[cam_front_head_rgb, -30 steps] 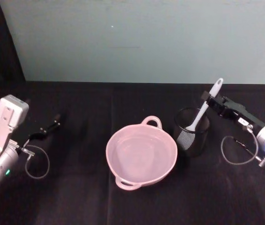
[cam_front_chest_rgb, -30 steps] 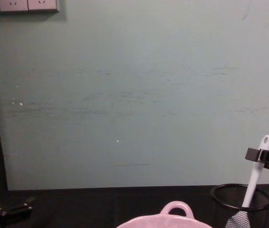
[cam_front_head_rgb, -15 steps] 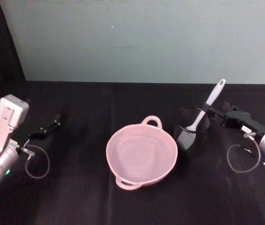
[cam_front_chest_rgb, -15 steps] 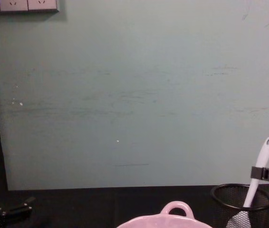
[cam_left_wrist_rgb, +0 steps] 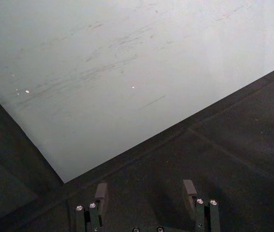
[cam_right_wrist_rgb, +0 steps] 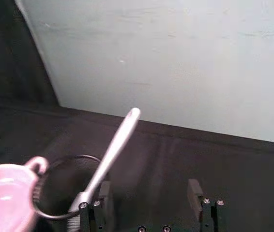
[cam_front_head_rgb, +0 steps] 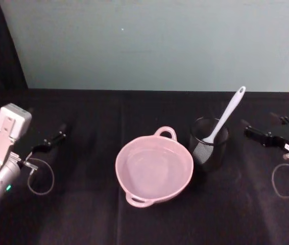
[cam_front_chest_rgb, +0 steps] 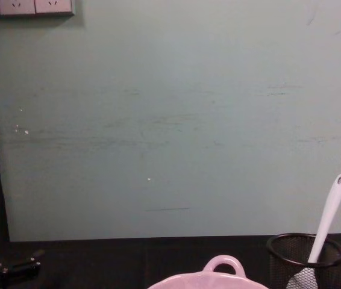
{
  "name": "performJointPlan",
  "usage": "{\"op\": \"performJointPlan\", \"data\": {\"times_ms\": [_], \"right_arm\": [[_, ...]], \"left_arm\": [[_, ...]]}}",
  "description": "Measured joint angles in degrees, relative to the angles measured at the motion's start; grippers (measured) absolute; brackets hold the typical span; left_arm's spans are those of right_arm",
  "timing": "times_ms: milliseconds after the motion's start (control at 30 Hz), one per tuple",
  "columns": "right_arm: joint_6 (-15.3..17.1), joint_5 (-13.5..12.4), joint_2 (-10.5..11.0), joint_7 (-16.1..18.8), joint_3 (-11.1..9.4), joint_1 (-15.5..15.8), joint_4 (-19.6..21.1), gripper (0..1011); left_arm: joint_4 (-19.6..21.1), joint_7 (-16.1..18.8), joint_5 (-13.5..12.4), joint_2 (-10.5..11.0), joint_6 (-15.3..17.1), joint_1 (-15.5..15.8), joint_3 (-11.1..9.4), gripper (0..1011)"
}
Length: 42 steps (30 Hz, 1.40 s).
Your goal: Use the one hand to pick up the spoon and stir the clear water in the bowl.
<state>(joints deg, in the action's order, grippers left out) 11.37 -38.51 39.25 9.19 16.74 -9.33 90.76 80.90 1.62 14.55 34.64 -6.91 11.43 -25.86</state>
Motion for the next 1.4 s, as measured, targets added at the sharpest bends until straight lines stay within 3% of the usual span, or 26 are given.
{"op": "performJointPlan", "data": {"times_ms": [100,167,300,533,800,1400], "right_arm": [[-0.7,1.96,-0.41,-1.17,0.11,-0.13,-0.97,1002],[-2.41,4.57,-1.15,-2.26,0.7,-0.72,-2.52,1002],[-8.06,9.58,-3.56,-3.32,2.0,-2.55,-7.81,1002],[-13.23,12.8,-6.86,-0.9,3.92,-5.69,-15.48,1002],[-14.55,13.37,-9.25,1.18,4.25,-6.84,-19.18,1002],[-14.42,13.47,-9.28,1.16,4.1,-6.77,-19.01,1002]], "left_arm": [[0.0,0.0,0.0,0.0,0.0,0.0,0.0,1005],[0.0,0.0,0.0,0.0,0.0,0.0,0.0,1005],[0.0,0.0,0.0,0.0,0.0,0.0,0.0,1005],[0.0,0.0,0.0,0.0,0.0,0.0,0.0,1005],[0.0,0.0,0.0,0.0,0.0,0.0,0.0,1005],[0.0,0.0,0.0,0.0,0.0,0.0,0.0,1005]]}}
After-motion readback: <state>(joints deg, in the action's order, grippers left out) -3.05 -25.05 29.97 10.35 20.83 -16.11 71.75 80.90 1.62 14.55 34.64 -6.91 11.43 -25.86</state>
